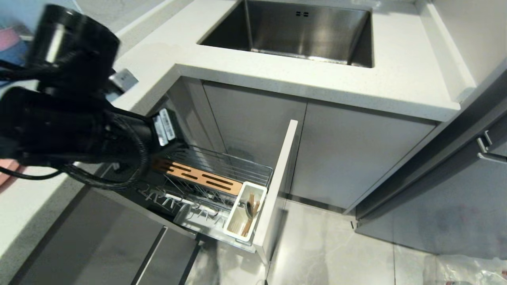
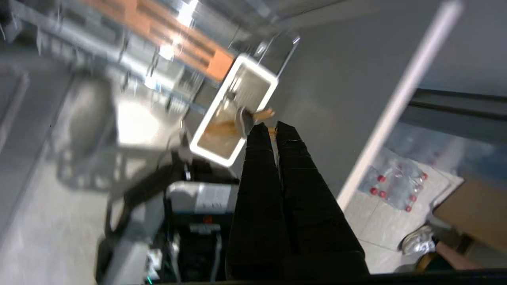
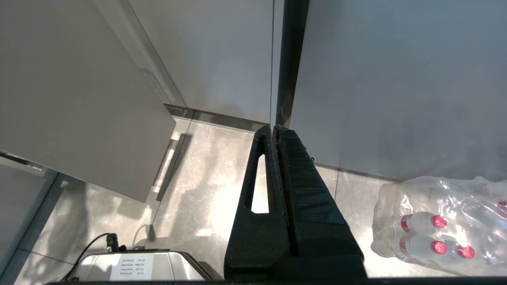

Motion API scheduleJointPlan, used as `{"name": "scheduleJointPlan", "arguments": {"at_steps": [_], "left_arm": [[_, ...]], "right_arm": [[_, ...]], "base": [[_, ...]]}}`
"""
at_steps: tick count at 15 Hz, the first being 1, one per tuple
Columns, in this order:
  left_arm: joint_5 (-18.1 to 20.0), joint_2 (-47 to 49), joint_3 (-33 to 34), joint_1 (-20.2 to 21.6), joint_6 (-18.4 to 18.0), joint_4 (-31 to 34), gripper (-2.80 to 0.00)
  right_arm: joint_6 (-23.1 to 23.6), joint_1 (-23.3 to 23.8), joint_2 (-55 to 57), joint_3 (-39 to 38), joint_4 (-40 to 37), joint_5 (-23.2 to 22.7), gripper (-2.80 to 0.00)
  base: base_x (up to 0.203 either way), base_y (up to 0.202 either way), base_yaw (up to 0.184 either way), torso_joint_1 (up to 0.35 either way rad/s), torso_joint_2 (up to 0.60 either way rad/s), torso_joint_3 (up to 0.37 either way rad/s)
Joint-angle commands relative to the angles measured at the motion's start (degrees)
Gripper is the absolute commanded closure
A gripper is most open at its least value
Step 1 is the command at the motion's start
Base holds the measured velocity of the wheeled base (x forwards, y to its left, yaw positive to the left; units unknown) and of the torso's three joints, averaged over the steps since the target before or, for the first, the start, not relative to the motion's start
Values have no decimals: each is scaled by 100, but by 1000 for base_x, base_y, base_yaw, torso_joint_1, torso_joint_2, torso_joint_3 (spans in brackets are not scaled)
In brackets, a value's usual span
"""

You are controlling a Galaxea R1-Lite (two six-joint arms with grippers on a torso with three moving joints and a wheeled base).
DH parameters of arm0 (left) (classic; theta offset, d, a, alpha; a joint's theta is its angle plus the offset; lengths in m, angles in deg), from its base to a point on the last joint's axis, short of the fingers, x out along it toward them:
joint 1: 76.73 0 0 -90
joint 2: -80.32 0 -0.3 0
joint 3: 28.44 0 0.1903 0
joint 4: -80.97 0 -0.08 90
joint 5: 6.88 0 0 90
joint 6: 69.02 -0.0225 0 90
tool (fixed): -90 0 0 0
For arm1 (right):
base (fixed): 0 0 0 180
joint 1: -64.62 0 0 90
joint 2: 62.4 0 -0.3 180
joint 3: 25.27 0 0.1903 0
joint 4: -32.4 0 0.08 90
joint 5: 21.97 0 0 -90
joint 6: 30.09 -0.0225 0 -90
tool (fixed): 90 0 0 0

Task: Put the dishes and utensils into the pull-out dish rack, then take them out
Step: Take the spoon out of the cupboard

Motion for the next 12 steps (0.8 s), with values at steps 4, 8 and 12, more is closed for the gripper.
{"name": "scheduleJointPlan", "arguments": {"at_steps": [4,8,12], "left_arm": [[-181,1182,214,-401,945,139,0],[-152,1963,268,-475,1287,131,0],[65,2517,276,-465,1382,-203,0]], "right_arm": [[0,6,5,-9,1,0,0],[-8,6,5,-9,1,0,0],[-8,1,5,-9,1,0,0]], "base": [[0,0,0,0,0,0],[0,0,0,0,0,0],[0,0,0,0,0,0]]}}
